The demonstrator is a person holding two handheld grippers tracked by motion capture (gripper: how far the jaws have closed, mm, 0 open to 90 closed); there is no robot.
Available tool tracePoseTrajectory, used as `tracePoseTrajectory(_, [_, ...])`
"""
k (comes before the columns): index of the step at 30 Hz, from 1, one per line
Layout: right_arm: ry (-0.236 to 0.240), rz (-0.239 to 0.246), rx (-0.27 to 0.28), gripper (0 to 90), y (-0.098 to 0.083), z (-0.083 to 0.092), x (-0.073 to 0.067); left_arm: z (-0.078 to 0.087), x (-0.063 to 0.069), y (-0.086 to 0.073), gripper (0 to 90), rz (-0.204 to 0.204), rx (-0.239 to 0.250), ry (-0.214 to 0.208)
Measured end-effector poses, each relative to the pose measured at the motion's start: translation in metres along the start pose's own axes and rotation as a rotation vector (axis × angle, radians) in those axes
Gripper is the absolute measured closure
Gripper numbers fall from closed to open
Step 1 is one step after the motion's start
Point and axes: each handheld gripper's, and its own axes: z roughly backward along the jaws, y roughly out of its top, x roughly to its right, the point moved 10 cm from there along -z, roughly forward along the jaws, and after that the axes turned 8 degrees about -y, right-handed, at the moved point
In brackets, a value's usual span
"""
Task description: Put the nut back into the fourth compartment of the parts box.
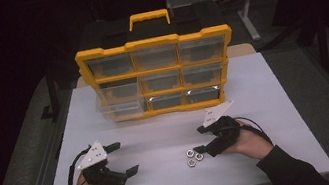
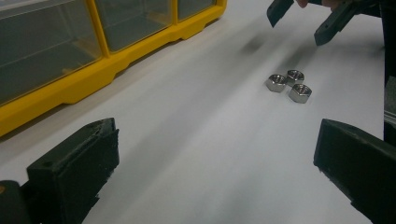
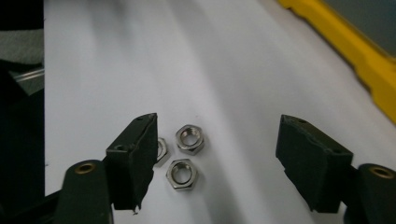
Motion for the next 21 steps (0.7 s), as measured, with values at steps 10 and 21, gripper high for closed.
tracePoseTrajectory(10, [0.043, 0.016, -0.044, 43.2, -0.007, -0.006, -0.008, 0.000, 0.001, 0.000, 0.0, -0.001, 0.001, -0.003])
tracePoseTrajectory(21, [0.058, 0.121, -0.099, 55.9, -0.021, -0.018, -0.013, -0.001, 0.002, -0.001, 0.0, -0.001, -0.004, -0.009])
